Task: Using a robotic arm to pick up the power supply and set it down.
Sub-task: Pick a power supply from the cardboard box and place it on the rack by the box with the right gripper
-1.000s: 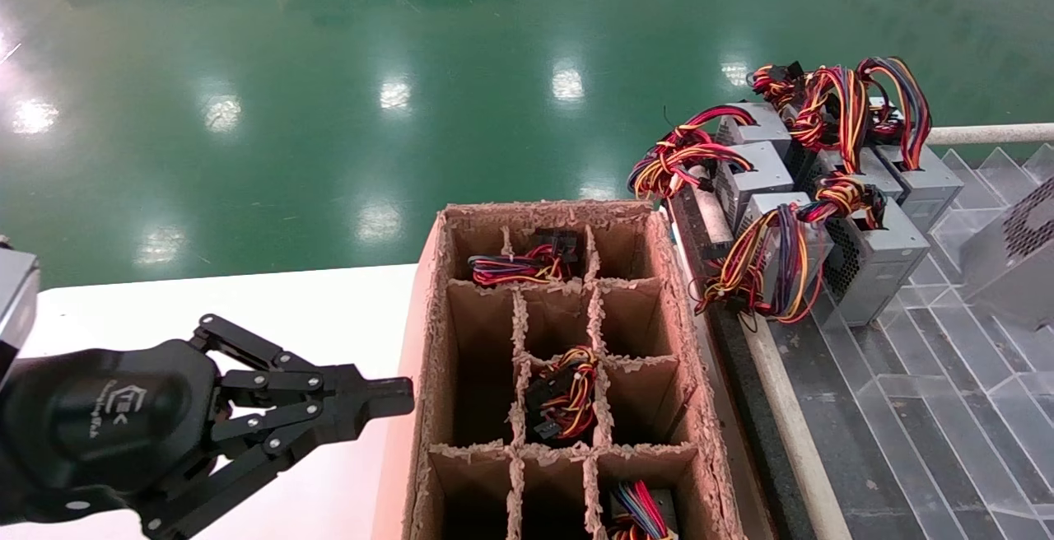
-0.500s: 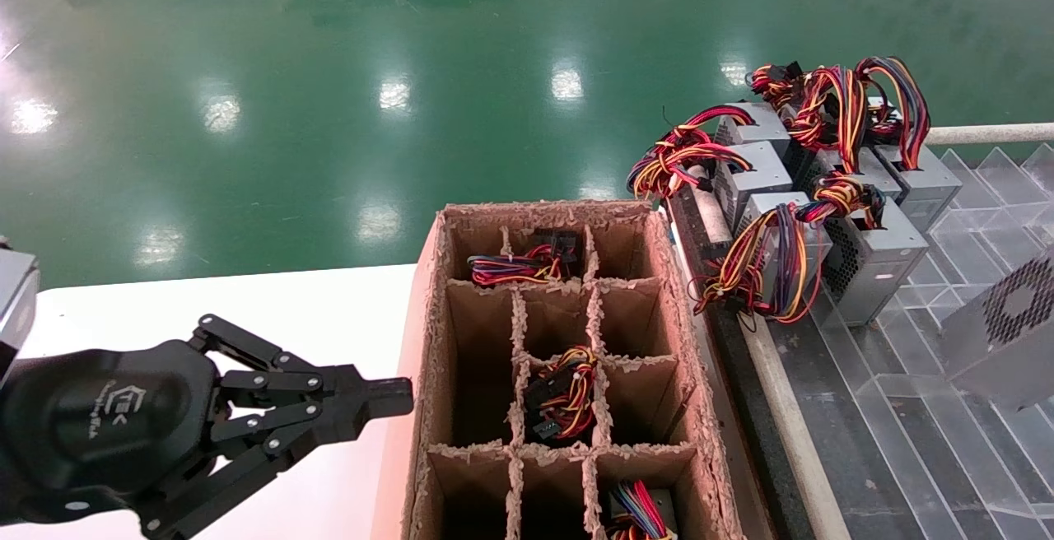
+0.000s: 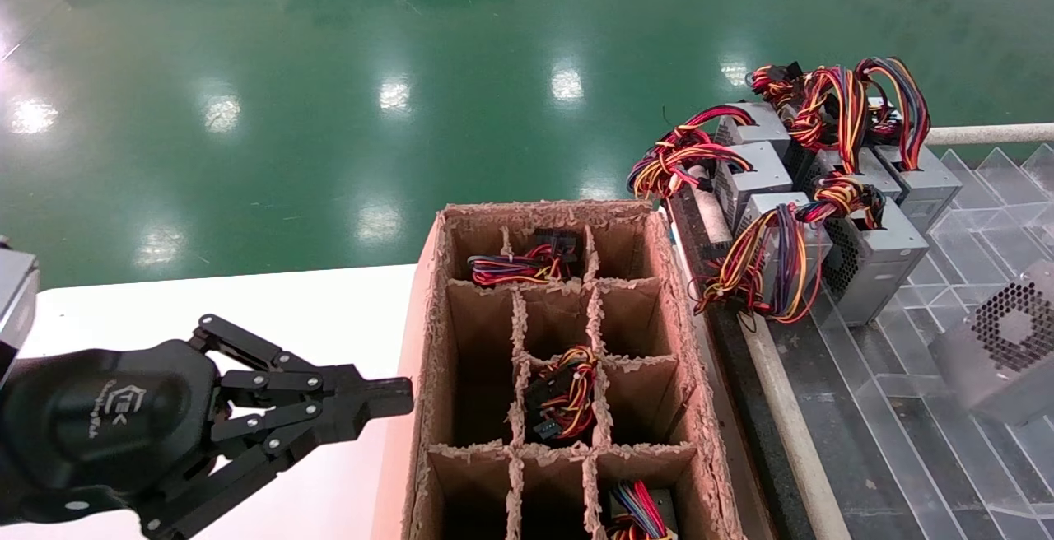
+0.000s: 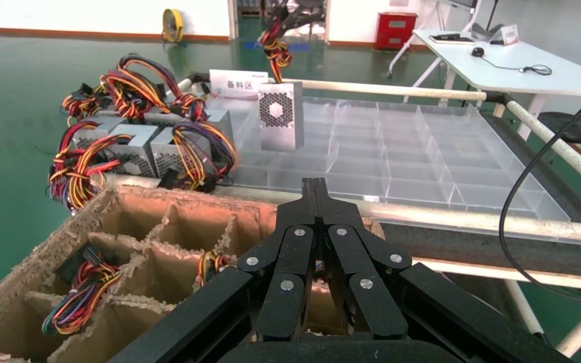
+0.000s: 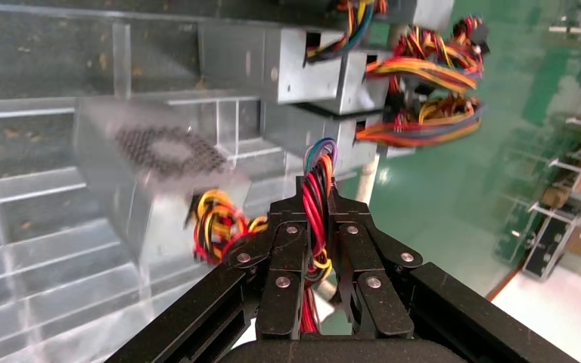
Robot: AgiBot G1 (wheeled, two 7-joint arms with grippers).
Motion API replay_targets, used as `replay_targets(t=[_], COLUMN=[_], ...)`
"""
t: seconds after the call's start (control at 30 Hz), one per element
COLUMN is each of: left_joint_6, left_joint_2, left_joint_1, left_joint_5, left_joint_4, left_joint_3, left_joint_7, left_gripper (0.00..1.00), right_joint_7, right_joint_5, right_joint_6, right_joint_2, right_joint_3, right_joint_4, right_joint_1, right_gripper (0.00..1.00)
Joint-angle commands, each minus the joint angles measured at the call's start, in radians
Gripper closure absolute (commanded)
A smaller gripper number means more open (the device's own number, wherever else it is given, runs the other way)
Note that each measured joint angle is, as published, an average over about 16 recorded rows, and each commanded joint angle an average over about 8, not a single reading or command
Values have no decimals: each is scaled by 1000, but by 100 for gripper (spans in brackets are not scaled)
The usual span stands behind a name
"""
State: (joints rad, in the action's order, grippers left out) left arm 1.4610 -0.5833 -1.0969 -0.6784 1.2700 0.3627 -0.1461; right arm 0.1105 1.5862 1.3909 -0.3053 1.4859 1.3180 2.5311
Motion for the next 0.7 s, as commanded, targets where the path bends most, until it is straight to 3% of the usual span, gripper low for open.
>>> replay_targets(t=[0.03, 0.4, 0.7], left_joint_6=[0, 0, 0], left_joint_2=[0, 0, 0], left_joint_1=[0, 0, 0], left_joint_5=[0, 0, 0], left_joint_4=[0, 0, 0], left_joint_3=[0, 0, 0], left_joint_7=[0, 0, 0], left_gripper=[100, 100, 100], right_joint_7=[0, 25, 6], right_joint_5=[-3, -26, -6], right_joint_6=[-31, -154, -159], right_joint_2=[-13, -53, -39], right_joint_3=[9, 24, 15], right_joint_4=[-8, -29, 5], right_joint_1=[-23, -98, -80], right_gripper=[100, 100, 100])
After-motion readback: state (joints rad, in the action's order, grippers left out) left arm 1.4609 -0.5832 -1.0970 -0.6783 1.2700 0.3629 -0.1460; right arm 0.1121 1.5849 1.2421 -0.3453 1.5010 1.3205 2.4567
